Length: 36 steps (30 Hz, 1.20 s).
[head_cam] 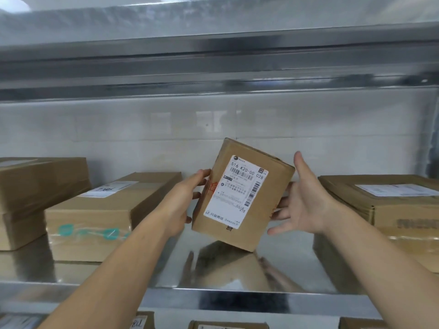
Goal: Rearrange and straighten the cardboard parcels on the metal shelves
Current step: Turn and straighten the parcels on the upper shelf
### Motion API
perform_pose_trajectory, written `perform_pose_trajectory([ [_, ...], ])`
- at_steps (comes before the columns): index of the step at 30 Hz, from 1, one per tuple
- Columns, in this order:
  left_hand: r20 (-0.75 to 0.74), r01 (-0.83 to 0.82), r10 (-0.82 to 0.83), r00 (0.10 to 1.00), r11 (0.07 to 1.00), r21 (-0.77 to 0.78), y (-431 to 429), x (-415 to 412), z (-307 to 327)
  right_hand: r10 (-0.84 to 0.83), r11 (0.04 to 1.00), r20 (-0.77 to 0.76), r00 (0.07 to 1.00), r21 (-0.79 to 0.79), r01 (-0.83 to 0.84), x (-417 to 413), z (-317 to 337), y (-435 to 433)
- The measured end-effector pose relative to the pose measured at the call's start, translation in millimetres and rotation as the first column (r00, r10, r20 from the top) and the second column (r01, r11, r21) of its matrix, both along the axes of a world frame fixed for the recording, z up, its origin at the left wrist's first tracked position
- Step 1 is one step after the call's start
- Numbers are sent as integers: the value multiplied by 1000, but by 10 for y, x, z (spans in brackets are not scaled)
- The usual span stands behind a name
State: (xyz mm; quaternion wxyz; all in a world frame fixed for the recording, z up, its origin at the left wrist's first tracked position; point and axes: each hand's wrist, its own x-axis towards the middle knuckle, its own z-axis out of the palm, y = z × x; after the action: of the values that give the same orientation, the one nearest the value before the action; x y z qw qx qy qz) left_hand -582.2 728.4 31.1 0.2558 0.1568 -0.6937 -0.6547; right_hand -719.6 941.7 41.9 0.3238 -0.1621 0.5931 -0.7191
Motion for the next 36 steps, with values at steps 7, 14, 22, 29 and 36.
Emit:
perform_pose_trajectory([
  [7,-219,-69,100,971,987,144,1,-61,-37,-40,983,70,997,-175,51,-60,-53,99],
  [14,-36,45,-37,999,968,247,32,-23,-48,-38,918,164,986,-383,99,-32,-282,21],
  [22,-39,18,-13,999,989,148,43,42,65,-293,938,-71,953,-215,273,-55,-398,-37],
  [29,-125,52,-40,991,995,89,41,88,49,-265,947,-399,878,63,314,-7,-208,40],
  [36,-195,80,-75,978,997,14,-36,86,31,-210,973,-366,907,11,230,-30,-261,32],
])
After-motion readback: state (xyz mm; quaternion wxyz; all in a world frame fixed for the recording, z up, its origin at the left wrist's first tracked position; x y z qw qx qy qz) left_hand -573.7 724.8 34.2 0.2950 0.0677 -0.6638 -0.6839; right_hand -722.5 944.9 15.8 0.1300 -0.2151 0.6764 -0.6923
